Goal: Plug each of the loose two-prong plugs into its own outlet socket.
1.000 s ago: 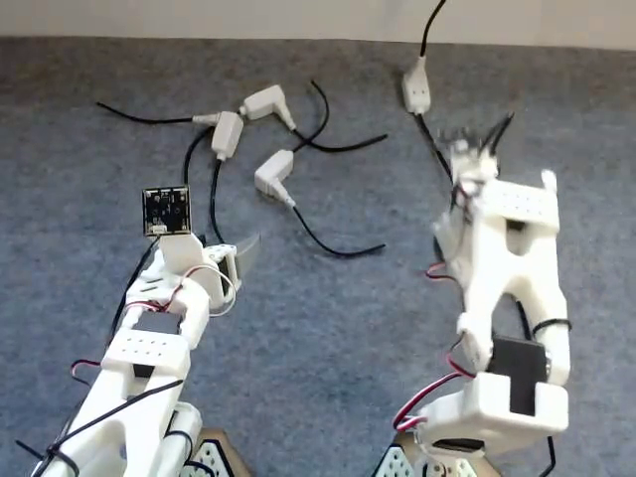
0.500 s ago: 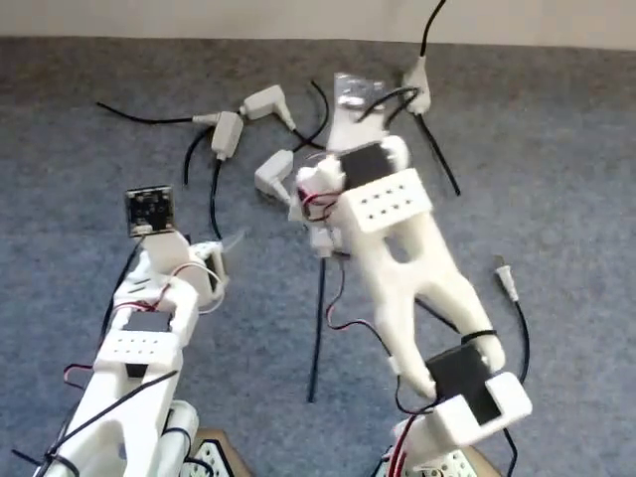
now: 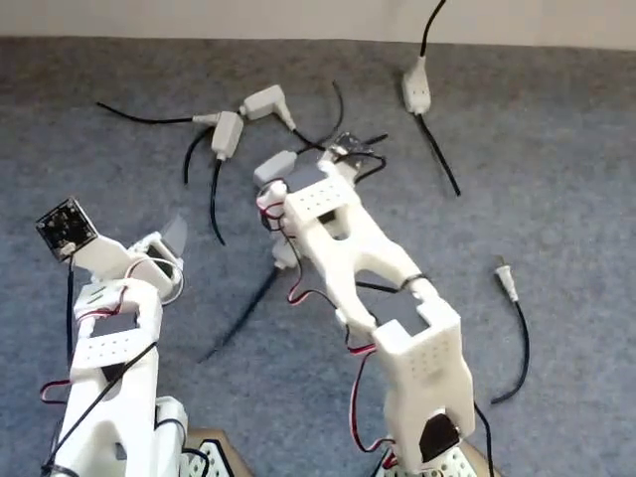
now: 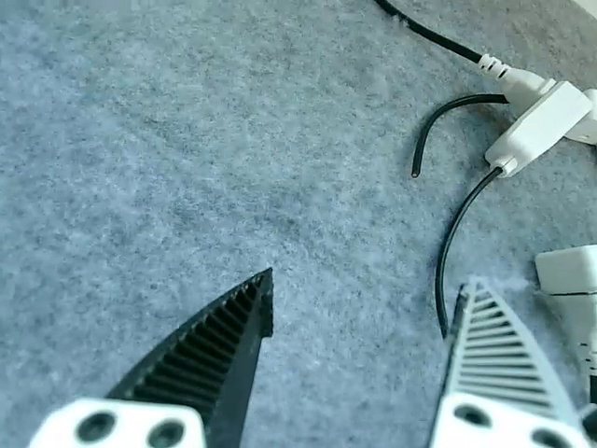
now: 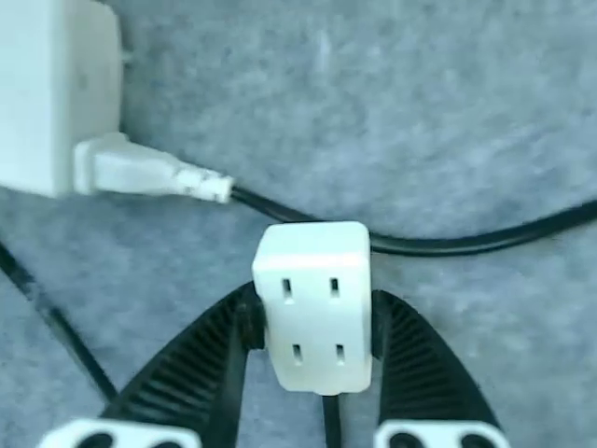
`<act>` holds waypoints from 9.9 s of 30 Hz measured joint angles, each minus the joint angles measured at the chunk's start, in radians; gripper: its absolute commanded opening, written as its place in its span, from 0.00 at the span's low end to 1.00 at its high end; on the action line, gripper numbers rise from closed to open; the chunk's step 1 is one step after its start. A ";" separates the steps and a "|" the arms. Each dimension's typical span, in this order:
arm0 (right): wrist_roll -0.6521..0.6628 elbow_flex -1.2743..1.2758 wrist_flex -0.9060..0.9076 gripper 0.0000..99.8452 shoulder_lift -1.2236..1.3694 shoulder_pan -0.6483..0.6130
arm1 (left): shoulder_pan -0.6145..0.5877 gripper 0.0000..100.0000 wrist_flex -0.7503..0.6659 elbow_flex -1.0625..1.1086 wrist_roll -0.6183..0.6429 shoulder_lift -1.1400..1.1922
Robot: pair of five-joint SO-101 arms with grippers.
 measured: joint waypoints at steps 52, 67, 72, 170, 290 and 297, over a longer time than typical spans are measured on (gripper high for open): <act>2.194 0.804 0.384 0.45 -1.232 0.783 | 0.000 0.30 -0.006 0.000 0.017 0.000; 2.457 1.651 -0.600 0.45 -1.330 0.994 | 0.000 0.30 -0.006 0.000 0.017 0.000; 2.457 1.677 -0.669 0.42 -1.330 0.996 | 0.000 0.30 -0.006 0.000 0.017 0.000; 0.249 -0.566 -0.009 0.13 0.336 -0.170 | -0.407 0.30 -0.101 0.000 0.026 0.000; 1.091 -0.500 0.608 0.35 -0.048 0.939 | 0.371 0.01 1.415 -1.866 -0.651 1.364; 1.091 -0.500 0.608 0.35 -0.048 0.936 | 0.493 0.01 1.442 -1.686 -0.563 1.053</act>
